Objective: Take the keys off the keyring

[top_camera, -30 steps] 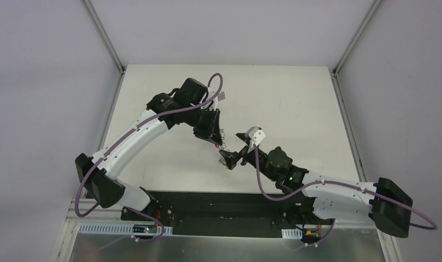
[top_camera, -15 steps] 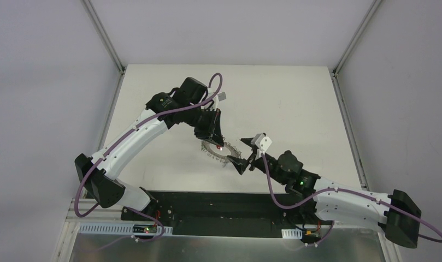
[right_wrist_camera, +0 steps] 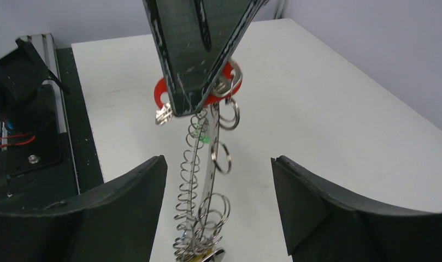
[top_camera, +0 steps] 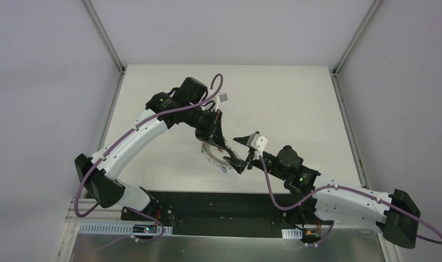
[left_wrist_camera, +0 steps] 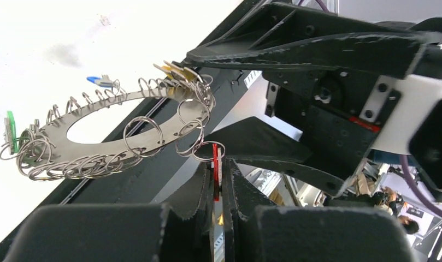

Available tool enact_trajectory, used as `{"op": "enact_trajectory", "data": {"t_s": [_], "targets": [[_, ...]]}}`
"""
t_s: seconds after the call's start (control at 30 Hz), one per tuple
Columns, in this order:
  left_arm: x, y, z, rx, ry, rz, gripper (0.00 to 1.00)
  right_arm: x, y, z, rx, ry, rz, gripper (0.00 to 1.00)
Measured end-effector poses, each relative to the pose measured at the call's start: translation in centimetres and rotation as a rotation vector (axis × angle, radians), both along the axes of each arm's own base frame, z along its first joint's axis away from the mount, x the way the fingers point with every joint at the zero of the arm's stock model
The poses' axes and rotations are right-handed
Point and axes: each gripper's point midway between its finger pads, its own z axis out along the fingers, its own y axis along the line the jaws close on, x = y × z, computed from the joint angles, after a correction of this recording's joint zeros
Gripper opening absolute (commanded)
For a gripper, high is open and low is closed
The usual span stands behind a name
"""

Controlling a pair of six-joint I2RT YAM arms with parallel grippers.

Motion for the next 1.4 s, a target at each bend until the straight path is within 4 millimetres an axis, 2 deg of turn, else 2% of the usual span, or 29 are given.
{"op": "enact_trajectory", "data": {"t_s": [0.13,0.23,0.3,0.4,0.5,0.9,1.4], "targets": [[-0.2,0.1,0.0,-0.002,-0.003,-0.016,0.0,0.3,0.2,2.5,0.04,0.012,0.023,0.71],[-0.2,0.1,0.0,-0.002,-0.01,-0.025,0.0,0.4,-0.1,3.9,0.071,0.039,0.042,0.63],[-0.2,0.1,-0.1,-0.003,-0.016,-0.031,0.0,0.4,-0.3,4.3,0.08,0.055,0.054,0.57],[-0.2,0.1,-0.1,-0.005,-0.023,-0.039,0.0,0.5,-0.8,4.5,0.089,0.084,0.067,0.37],[-0.3,0.1,0.0,-0.009,-0.028,-0.051,0.0,0.6,-1.0,4.2,0.087,0.113,0.083,0.29],[-1.3,-0.1,0.6,-0.063,-0.041,-0.143,0.0,-1.6,-0.4,3.4,0.041,0.107,0.232,0.33],[-2.3,-0.3,1.2,-0.118,-0.054,-0.227,0.0,-2.2,0.4,4.7,0.006,0.051,0.321,0.29]]}}
